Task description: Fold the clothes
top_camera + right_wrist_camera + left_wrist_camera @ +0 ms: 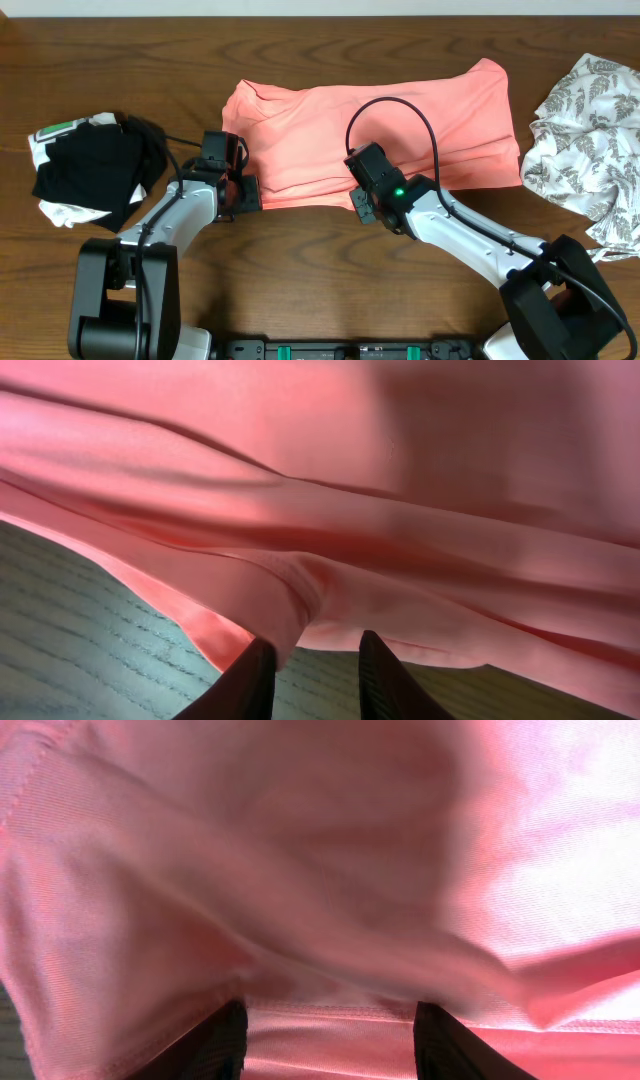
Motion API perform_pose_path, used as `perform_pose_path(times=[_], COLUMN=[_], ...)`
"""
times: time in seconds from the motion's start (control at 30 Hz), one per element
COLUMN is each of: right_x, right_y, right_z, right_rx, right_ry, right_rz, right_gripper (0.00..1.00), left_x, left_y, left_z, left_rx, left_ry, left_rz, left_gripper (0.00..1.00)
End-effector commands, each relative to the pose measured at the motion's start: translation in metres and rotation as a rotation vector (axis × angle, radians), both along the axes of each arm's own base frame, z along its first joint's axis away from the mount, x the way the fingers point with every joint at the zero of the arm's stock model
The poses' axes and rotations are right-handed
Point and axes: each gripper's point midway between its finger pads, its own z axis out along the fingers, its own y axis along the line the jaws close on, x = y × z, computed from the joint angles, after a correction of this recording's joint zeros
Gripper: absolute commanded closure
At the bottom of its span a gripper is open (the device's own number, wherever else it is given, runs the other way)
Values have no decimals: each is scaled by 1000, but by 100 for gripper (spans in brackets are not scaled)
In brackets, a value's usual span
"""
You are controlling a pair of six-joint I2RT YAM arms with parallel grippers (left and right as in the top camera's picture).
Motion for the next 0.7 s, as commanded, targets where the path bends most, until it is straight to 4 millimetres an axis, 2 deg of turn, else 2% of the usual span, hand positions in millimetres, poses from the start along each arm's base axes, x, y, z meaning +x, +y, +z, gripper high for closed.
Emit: perform_pose_path(times=[0.0, 0.33, 0.67], right_x=[-4, -12, -13], right_y=[3, 24, 15], right_z=[-5, -4, -9], right_rx=[0, 39, 6], right_ry=[7, 6, 4], right_rz=[-11, 38, 14], right_gripper=[73, 71, 72], left_x=[-58, -58, -58], left_y=[19, 19, 19], left_z=[-48, -48, -48], left_rx=[74, 74, 74], left_ry=[219, 218, 219], left_rz=[34, 34, 34], left_gripper=[45, 44, 44])
